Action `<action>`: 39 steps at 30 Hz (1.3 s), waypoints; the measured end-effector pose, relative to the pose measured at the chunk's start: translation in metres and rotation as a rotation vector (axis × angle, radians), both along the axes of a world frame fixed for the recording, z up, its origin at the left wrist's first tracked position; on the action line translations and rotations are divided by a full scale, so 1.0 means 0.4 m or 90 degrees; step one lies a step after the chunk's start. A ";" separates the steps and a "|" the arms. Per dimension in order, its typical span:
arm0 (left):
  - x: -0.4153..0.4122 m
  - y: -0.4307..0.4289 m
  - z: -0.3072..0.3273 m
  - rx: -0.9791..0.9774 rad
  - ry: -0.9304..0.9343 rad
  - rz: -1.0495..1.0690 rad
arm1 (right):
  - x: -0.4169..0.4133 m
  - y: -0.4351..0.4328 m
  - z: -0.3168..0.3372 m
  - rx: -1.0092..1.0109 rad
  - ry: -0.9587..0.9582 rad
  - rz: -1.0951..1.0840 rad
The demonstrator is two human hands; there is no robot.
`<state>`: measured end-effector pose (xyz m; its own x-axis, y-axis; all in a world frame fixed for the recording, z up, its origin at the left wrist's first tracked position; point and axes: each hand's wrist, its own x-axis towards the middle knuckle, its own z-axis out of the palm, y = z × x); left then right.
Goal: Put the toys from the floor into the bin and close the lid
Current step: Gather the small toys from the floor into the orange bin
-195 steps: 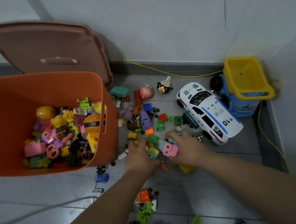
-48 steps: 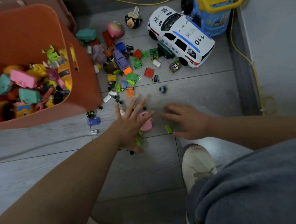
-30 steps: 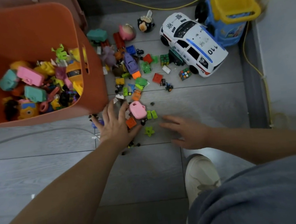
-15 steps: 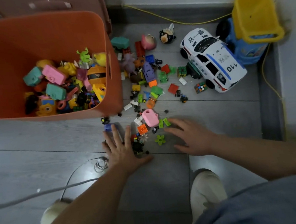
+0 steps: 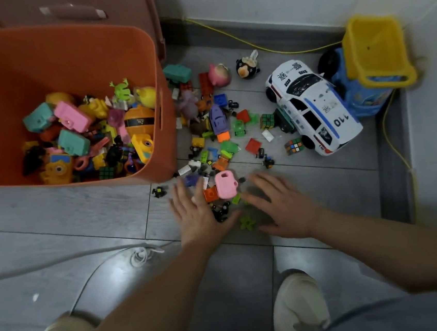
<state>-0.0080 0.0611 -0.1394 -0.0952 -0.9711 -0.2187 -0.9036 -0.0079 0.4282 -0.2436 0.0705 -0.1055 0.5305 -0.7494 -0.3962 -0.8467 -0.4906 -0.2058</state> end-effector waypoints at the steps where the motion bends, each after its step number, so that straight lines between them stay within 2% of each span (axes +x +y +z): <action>1: 0.010 -0.005 0.004 0.010 -0.009 0.076 | 0.005 -0.009 0.000 0.000 0.020 0.070; 3: 0.040 -0.020 0.003 -0.009 -0.002 0.250 | 0.028 -0.021 -0.004 0.013 0.043 0.214; 5: 0.074 -0.041 -0.009 -0.025 -0.006 0.335 | 0.065 -0.017 -0.020 -0.004 0.033 0.306; 8: 0.092 -0.054 -0.025 0.065 -0.058 0.248 | 0.097 -0.016 -0.050 -0.015 0.049 0.318; 11: 0.064 -0.042 -0.027 0.071 -0.078 0.165 | 0.085 -0.030 -0.071 -0.025 0.084 0.200; 14: 0.025 -0.042 -0.027 0.096 -0.053 0.170 | 0.063 -0.056 -0.079 -0.037 0.086 0.085; 18: -0.024 -0.048 -0.024 0.053 -0.030 0.094 | 0.026 -0.096 -0.088 -0.083 0.065 -0.010; 21: -0.032 -0.061 -0.024 -0.004 -0.018 0.052 | -0.008 -0.106 -0.085 -0.165 -0.009 -0.095; 23: -0.028 -0.086 -0.026 0.020 -0.024 0.049 | -0.028 -0.119 -0.079 -0.186 -0.007 -0.172; 25: -0.029 -0.103 -0.028 0.048 -0.049 0.021 | -0.042 -0.138 -0.073 -0.151 0.022 -0.231; 31: -0.044 -0.141 -0.041 -0.009 -0.042 -0.165 | -0.055 -0.208 -0.071 -0.104 0.023 -0.189; 34: -0.040 -0.183 -0.042 -0.034 -0.081 -0.184 | -0.049 -0.259 -0.050 -0.106 0.037 -0.136; 39: -0.044 -0.242 -0.019 0.012 -0.128 -0.220 | -0.039 -0.299 -0.045 -0.062 0.070 -0.110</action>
<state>-0.0256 -0.0357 -0.1468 -0.3686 -0.8852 -0.2838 -0.9204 0.3047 0.2448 -0.2592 -0.0490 -0.1236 0.3489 -0.8627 -0.3662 -0.9345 -0.3498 -0.0662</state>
